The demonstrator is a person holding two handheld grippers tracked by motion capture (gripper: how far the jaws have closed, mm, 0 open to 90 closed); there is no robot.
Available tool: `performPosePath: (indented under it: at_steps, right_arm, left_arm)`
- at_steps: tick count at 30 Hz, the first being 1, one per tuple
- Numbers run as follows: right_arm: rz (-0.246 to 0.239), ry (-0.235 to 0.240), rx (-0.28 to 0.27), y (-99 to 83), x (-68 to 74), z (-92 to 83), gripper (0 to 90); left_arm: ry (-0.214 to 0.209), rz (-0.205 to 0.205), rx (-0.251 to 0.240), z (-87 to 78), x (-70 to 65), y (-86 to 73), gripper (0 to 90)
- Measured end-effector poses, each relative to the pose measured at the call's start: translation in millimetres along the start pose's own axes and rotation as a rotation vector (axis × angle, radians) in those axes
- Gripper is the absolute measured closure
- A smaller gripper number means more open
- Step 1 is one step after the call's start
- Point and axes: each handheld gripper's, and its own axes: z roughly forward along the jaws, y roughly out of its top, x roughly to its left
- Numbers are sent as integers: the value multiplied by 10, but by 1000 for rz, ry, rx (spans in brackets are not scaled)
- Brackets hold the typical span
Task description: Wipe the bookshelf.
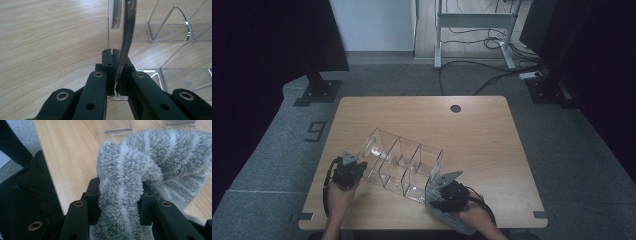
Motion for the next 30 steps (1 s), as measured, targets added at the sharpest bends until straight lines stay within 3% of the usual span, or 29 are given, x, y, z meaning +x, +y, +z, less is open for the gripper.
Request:
performPosePath:
  at_steps: [6, 13, 20, 30]
  right_arm:
    - [-26, 11, 26, -7, 111, 29, 611]
    - [-47, -1, 23, -22, 90, -29, 628]
    - [-40, -38, -13, -15, -19, -269, 640]
    - [-13, -103, -67, 95, -279, -717, 645]
  left_arm:
    - [-1, -1, 1, -1, 2, 1, 872]
    - [-12, 3, 3, -6, 15, -1, 871]
    - [-19, 6, 2, -6, 22, -4, 871]
    - [-29, 8, 3, -5, 37, -5, 870]
